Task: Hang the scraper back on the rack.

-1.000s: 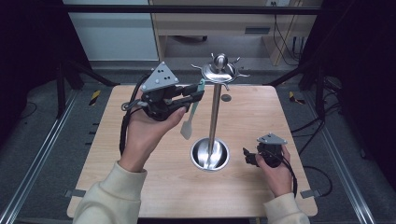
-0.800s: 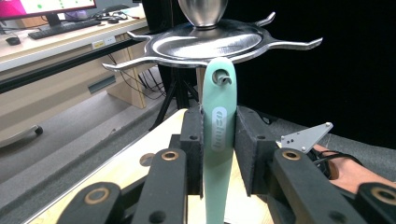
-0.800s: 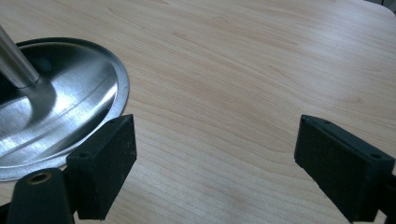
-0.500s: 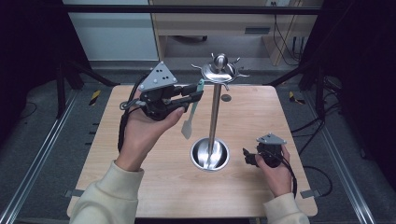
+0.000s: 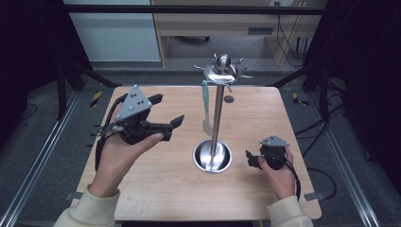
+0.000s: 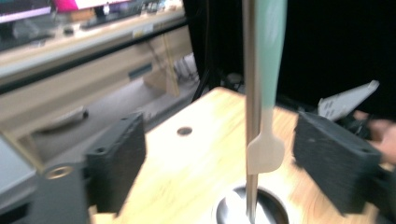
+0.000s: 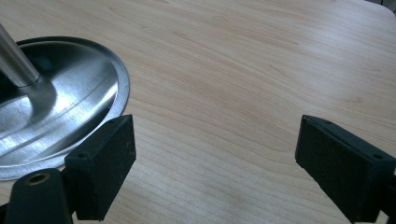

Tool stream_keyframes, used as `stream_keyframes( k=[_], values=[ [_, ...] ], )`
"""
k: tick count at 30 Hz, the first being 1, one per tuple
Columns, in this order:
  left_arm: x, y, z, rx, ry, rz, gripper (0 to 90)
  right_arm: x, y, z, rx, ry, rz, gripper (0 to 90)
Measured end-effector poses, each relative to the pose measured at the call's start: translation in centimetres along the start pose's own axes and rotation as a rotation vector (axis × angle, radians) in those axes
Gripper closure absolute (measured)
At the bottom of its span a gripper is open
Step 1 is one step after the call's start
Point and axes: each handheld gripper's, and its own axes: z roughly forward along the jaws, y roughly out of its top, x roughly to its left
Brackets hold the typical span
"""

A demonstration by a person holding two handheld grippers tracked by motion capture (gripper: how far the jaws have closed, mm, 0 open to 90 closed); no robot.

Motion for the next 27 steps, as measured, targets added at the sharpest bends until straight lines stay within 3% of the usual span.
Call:
stream_keyframes(
  k=[4, 7, 15, 19, 21, 27],
  values=[
    [0.8, -2.6, -0.7, 0.028, 0.021, -0.024, 10.8, 0.0, 0.0, 0.1, 0.0, -0.003, 0.0, 12.5],
    [1.1, -4.7, -0.9, 0.081, 0.04, -0.022, 7.4, 0.0, 0.0, 0.0, -0.005, -0.003, 0.005, 12.5],
    [1.1, -9.6, -0.4, 0.159, 0.088, -0.007, 4.4, 0.0, 0.0, -0.1, -0.017, -0.005, 0.002, 12.4],
    [1.6, -11.3, -0.1, 0.148, 0.084, -0.022, 4.3, 0.0, 0.0, -0.1, -0.019, -0.005, 0.006, 12.2],
    [1.8, -11.7, -0.1, 0.185, 0.089, -0.019, 4.2, 0.0, 0.1, -0.2, -0.021, -0.005, 0.007, 12.2],
    [2.6, -13.2, -0.4, 0.193, 0.107, -0.037, 4.3, 0.0, 0.1, -0.2, -0.023, -0.003, 0.0, 12.1]
  ],
)
